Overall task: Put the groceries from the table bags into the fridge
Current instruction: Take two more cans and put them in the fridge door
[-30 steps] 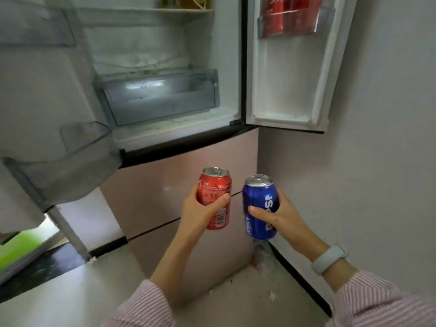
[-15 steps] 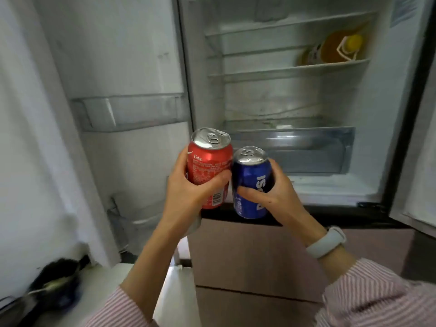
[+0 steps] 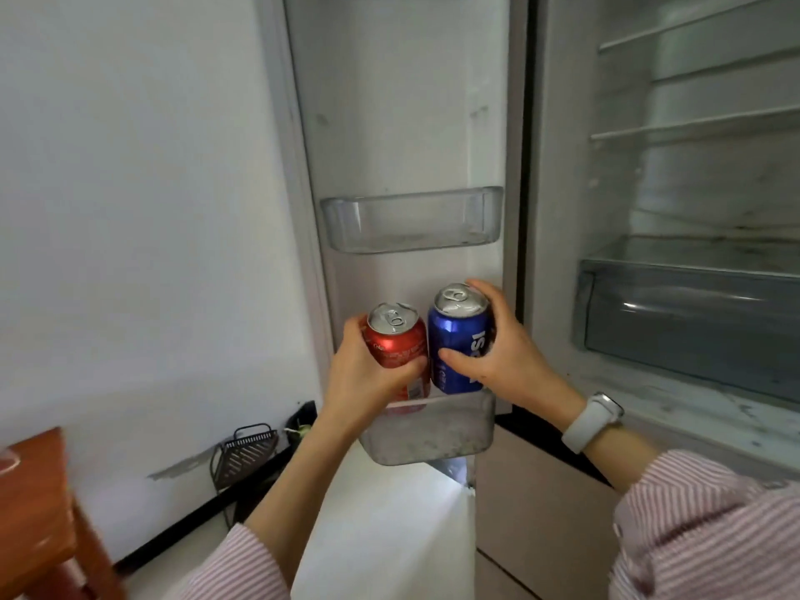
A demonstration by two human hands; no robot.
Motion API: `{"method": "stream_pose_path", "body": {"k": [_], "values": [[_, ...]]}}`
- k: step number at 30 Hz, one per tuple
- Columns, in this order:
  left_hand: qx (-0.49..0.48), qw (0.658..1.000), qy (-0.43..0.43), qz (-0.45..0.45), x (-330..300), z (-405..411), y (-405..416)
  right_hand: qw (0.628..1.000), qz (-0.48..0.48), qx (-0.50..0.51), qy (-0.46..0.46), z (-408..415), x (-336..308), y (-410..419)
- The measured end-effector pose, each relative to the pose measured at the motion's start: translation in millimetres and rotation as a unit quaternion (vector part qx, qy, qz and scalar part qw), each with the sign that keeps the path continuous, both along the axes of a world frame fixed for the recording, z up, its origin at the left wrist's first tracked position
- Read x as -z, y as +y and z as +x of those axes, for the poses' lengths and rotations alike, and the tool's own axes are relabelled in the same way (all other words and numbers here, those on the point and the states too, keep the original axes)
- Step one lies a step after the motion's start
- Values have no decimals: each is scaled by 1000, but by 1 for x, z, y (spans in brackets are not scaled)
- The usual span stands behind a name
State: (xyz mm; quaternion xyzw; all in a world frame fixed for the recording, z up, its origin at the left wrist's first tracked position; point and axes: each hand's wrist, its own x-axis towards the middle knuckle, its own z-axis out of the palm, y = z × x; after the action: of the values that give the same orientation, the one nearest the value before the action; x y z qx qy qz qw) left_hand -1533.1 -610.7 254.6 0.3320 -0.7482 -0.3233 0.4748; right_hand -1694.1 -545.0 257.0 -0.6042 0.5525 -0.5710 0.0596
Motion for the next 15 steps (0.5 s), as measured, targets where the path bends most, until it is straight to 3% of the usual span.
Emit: {"method": "stream_pose_path", "body": {"k": [4, 8, 15], "values": [[-26, 996, -78, -26, 2, -1, -2, 994, 56, 55, 82, -7, 10, -11], [-41, 989, -141, -21, 7, -7, -2, 984, 135, 41, 112, -15, 14, -12], [-49, 982, -185, 1, 4, -11, -6, 971, 181, 38, 153, -15, 11, -16]]}}
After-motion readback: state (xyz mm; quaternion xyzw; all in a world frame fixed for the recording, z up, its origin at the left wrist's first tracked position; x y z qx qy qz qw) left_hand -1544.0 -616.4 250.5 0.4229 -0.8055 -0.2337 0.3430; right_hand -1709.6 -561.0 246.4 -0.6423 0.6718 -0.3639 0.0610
